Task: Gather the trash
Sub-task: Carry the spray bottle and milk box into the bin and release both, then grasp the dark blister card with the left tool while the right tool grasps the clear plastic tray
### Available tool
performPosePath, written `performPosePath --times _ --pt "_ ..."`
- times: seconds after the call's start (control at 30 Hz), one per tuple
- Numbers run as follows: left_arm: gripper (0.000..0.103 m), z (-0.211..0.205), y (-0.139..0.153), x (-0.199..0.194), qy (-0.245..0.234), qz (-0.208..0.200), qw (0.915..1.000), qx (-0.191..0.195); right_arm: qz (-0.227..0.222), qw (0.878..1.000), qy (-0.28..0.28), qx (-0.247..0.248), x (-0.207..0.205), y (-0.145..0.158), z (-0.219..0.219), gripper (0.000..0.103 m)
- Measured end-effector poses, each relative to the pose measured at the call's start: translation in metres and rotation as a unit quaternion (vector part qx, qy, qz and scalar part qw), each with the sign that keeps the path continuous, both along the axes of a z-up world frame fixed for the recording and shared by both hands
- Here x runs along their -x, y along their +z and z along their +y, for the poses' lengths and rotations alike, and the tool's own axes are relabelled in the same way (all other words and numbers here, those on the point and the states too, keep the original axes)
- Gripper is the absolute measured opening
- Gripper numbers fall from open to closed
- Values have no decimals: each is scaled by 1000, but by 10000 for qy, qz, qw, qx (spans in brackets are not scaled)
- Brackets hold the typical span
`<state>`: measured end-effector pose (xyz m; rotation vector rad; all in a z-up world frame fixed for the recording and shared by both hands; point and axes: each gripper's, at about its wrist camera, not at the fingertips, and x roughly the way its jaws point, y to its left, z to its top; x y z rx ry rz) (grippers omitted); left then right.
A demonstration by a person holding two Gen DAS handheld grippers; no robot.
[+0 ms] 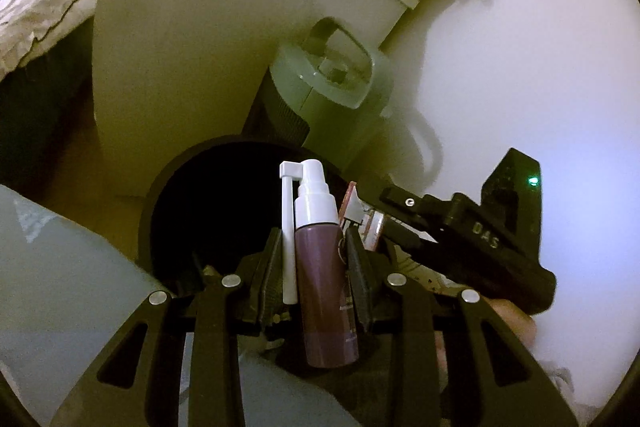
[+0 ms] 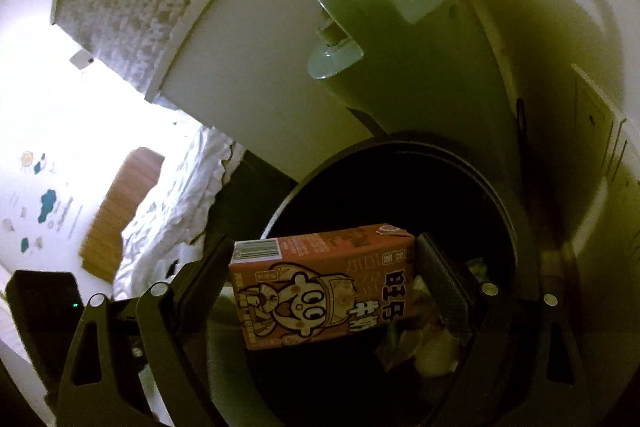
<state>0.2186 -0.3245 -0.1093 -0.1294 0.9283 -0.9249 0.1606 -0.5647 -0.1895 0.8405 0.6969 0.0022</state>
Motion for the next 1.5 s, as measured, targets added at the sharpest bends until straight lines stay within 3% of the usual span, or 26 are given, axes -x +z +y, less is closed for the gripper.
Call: performPosePath --times 0.27,0.3,0.4,0.43,0.8,0.97,1.2,1.33,1.5 --pt "34 -6 -8 -10 225 113 9997 -61 130 9988 -226 -408 0 -8 -14 90" --pt "36 -5 -8 -10 236 127 9996 -47 133 9985 -249 -479 0 -9 -16 90" --pt "56 2 -3 -7 340 83 9994 -27 178 9977 -302 -580 -1 -12 -17 90" --pt "57 5 0 -5 374 40 9993 -5 174 9975 -301 -608 -1 -12 -17 90" --pt "57 55 28 27 591 -120 9980 174 40 9986 -104 -523 0 -7 -1 90" --pt "57 111 38 51 1014 -219 9945 159 -113 9993 305 -158 1 4 24 90" --pt "57 203 43 78 1821 -489 9819 -185 -409 9928 1050 408 10 26 72 90" --pt "57 252 34 85 2183 -479 9734 -513 -578 9838 1602 558 19 43 108 90" --pt "57 290 16 78 2292 -223 9705 -707 -470 9652 2494 627 22 56 168 90"
